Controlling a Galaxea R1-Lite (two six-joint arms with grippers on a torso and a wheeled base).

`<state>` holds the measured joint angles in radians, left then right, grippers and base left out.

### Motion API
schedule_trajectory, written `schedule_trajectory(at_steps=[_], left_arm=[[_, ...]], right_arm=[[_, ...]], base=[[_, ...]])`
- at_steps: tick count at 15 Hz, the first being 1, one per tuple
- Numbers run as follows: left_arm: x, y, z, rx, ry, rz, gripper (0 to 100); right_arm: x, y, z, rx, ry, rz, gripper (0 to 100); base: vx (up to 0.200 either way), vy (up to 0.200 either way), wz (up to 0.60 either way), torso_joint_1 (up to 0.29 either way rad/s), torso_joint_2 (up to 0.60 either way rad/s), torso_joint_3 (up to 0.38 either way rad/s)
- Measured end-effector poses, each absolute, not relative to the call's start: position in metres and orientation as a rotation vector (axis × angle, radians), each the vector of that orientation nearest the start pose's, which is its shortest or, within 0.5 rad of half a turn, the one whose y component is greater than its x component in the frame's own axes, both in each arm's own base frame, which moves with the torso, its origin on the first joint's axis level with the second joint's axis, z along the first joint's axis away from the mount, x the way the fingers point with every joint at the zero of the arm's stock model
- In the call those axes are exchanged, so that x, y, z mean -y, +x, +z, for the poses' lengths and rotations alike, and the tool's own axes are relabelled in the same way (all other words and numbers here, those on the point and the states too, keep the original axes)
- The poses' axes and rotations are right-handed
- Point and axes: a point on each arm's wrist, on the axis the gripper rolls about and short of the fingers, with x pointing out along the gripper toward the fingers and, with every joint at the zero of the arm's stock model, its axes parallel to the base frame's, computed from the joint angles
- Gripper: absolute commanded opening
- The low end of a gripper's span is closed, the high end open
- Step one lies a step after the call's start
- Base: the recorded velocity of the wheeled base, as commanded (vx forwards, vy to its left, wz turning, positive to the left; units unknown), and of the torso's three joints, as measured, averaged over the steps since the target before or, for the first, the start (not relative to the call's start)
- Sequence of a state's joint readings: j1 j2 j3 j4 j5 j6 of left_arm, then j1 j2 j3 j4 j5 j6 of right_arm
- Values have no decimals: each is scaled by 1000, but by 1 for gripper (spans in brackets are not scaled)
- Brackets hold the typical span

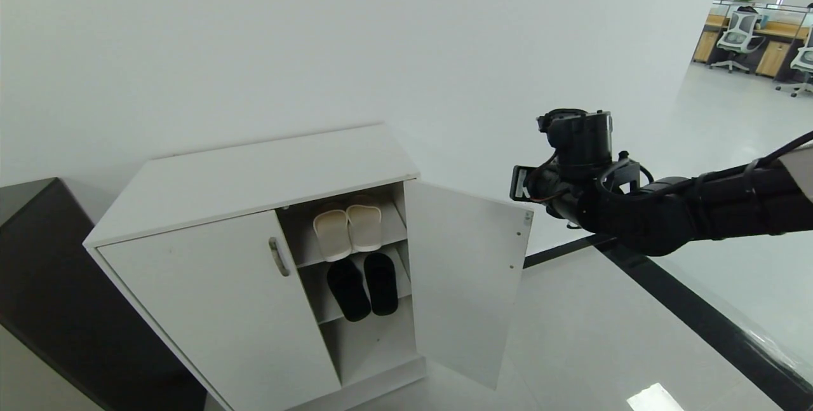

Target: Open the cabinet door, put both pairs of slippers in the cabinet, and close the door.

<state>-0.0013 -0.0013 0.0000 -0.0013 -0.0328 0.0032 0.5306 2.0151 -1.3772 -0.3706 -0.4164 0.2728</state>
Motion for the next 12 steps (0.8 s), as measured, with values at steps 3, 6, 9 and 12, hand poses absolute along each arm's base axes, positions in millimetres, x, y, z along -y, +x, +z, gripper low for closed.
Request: schedule_trajectory(at_steps=[3, 6, 9, 12], left_arm=[[1, -23, 76, 3, 3, -36, 0], [1, -23, 76, 3, 3, -35, 0], [1, -23, 76, 3, 3, -35, 0], [1, -23, 76, 3, 3, -36, 0]], right_arm=[[-194, 385, 184, -269, 148, 51, 0], [-195, 399, 168, -289, 140, 35, 0], [-194, 407, 158, -303, 134, 24, 0], [-197, 406, 151, -320, 125, 30, 0]], base=[[0, 0, 0, 0, 0, 0], [0, 0, 0, 0, 0, 0], [0, 0, 0, 0, 0, 0], [0, 0, 0, 0, 0, 0]])
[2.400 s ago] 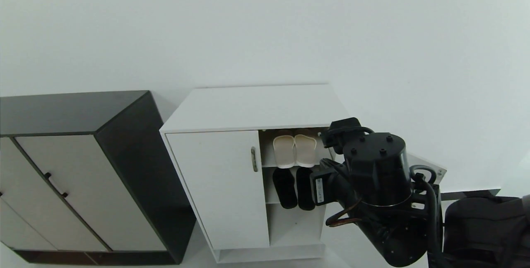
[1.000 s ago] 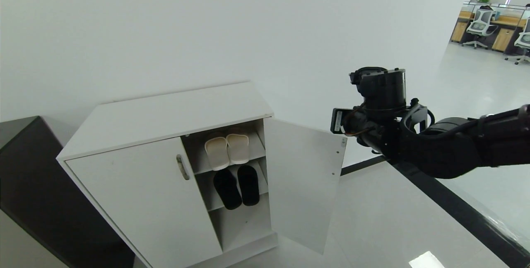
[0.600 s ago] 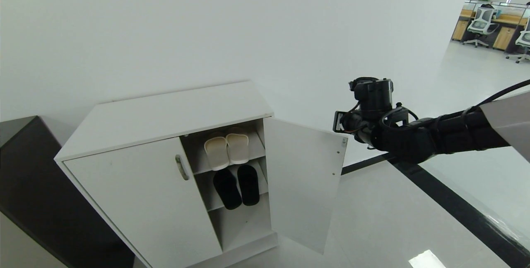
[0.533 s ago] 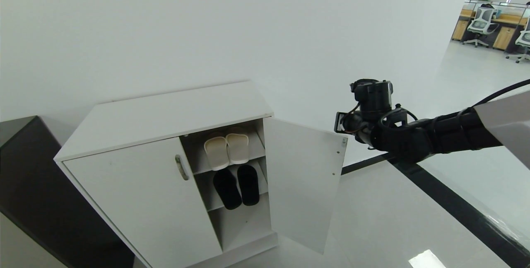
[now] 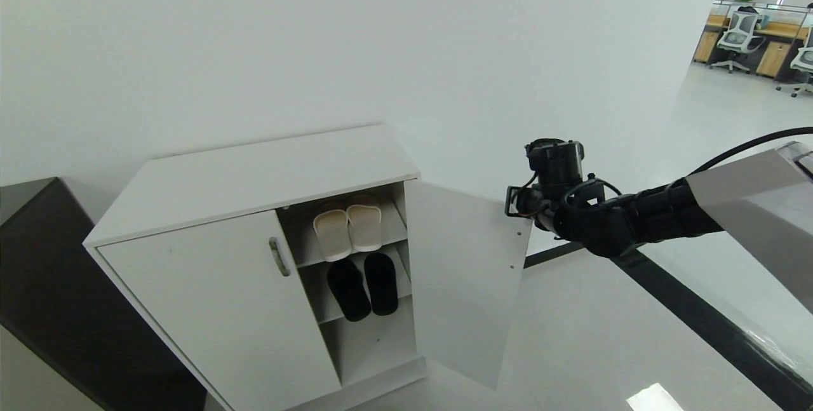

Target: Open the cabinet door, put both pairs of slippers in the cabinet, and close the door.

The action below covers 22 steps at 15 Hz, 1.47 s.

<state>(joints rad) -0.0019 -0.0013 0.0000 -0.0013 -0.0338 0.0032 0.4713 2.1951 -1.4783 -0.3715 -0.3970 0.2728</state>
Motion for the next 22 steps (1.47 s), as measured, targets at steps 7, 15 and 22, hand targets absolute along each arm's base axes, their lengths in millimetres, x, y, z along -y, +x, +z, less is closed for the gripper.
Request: schedule_trajectory(at_steps=[7, 15, 22], left_arm=[[1, -23, 76, 3, 3, -36, 0], [1, -23, 76, 3, 2, -36, 0], [1, -23, 76, 2, 3, -35, 0]], right_arm=[[-217, 378, 136, -377, 87, 87, 0], [-259, 301, 120, -372, 60, 276, 0], [-283, 260, 112, -367, 79, 508, 0]], base=[[0, 0, 0, 0, 0, 0], [0, 0, 0, 0, 0, 0], [0, 0, 0, 0, 0, 0]])
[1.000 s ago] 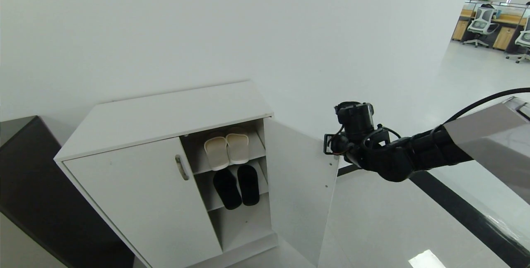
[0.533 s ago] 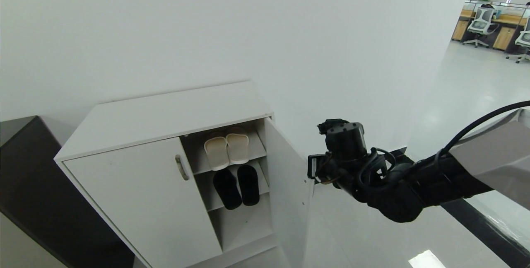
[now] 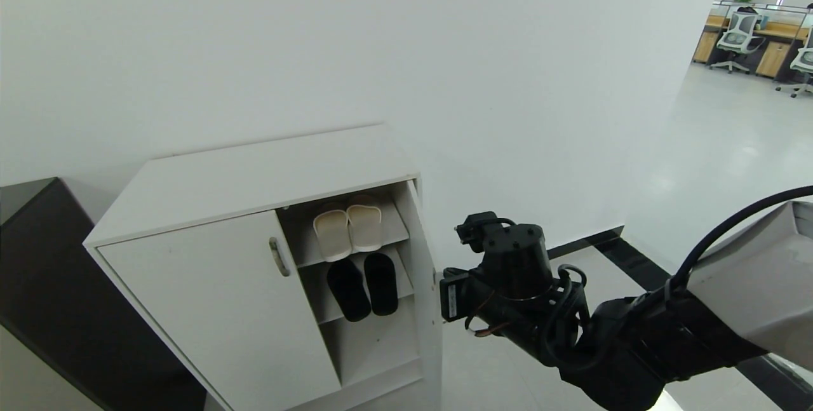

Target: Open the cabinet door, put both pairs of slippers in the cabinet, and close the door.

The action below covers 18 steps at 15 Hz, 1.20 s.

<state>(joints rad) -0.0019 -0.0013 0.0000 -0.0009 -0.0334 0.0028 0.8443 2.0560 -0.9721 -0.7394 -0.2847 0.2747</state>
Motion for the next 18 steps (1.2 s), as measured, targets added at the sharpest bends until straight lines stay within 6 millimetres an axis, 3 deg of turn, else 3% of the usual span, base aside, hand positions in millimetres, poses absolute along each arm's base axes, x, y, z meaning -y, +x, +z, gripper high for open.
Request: schedule_trajectory(at_steps=[5, 8, 13, 18], left_arm=[[1, -23, 76, 3, 2, -35, 0], [1, -23, 76, 3, 2, -36, 0], [1, -23, 76, 3, 2, -36, 0], [1, -23, 76, 3, 2, -35, 0]], right_arm=[[-288, 245, 111, -353, 94, 615, 0], [-277, 233, 109, -280, 44, 684, 0], [-261, 224, 121, -234, 5, 706, 0], [-256, 220, 128, -221, 12, 707, 0]], base=[[0, 0, 0, 0, 0, 0], [0, 0, 0, 0, 0, 0], [0, 0, 0, 0, 0, 0], [0, 0, 600, 2, 3, 1]])
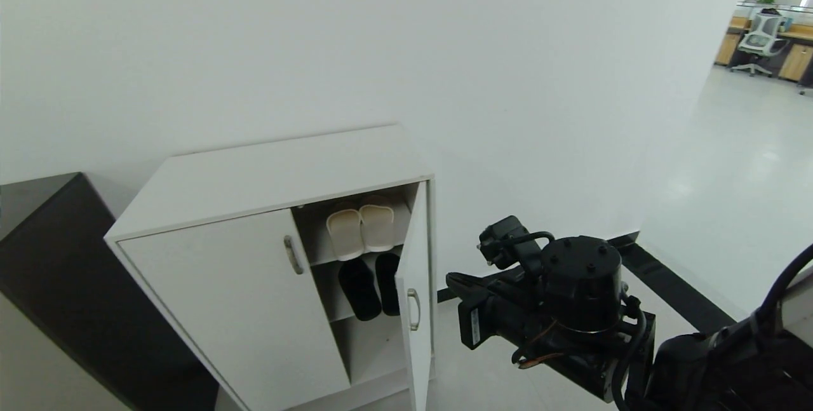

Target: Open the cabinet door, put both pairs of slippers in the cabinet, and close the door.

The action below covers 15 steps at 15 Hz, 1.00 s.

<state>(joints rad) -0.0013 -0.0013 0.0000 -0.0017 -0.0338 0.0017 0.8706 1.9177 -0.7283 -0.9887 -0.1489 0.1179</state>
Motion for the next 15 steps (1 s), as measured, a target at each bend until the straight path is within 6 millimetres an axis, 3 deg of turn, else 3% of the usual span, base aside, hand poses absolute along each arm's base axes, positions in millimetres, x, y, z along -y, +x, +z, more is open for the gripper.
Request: schedule_trajectory(at_steps=[3, 8, 15], left_arm=[[1, -23, 76, 3, 1, -35, 0], [1, -23, 76, 3, 2, -35, 0], [1, -23, 76, 3, 2, -35, 0]], right_arm=[[-251, 220, 134, -205, 22, 699, 0], [-236, 222, 145, -107, 66, 727, 0], [-201, 251, 124, -126, -37, 647, 0]], base=[[0, 0, 600, 6, -1, 5], [0, 0, 0, 0, 0, 0], [0, 0, 0, 0, 0, 0]])
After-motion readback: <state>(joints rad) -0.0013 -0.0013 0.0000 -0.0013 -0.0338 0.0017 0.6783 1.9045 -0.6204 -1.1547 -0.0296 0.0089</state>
